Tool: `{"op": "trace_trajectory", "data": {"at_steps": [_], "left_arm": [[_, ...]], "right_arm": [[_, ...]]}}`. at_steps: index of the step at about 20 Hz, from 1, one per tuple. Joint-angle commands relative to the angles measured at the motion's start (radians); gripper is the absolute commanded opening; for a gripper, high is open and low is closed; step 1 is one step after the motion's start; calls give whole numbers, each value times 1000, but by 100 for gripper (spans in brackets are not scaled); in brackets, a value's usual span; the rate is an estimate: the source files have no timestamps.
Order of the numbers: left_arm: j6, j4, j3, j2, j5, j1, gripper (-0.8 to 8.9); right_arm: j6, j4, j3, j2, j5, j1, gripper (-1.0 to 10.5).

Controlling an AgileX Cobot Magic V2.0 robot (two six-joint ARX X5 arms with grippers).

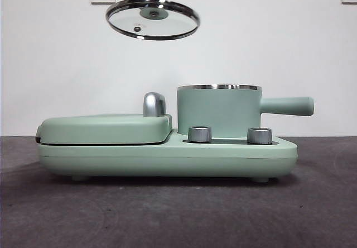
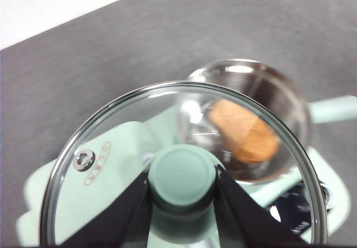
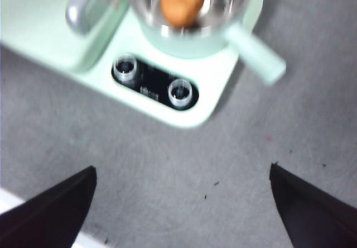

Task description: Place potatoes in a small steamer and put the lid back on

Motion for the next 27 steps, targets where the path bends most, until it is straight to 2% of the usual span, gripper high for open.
{"op": "trace_trajectory", "data": {"at_steps": [1, 5, 9, 14, 16, 20, 22, 27], "left_arm": [[3, 42, 31, 2, 0, -32, 15], [3, 86, 31, 40, 0, -79, 15], [20, 158, 31, 109, 0, -121, 15], [29, 299, 31, 181, -3, -132, 15], [31, 312, 31, 209, -3, -132, 15], [54, 332, 31, 262, -3, -131, 15], [60, 342, 31, 280, -3, -131, 15], [94, 402, 31, 291, -4, -130, 15]], "right_arm": [[19, 111, -154, -157, -12, 16, 491], [135, 230, -370, -426, -14, 35, 491], [203, 259, -442, -620, 30, 35, 491], [202, 235, -443, -744, 41, 34, 491], [211, 228, -443, -760, 37, 34, 491], [200, 229, -443, -763, -36, 34, 448], [180, 227, -443, -763, -42, 34, 415], [181, 228, -443, -763, -41, 34, 415]]}}
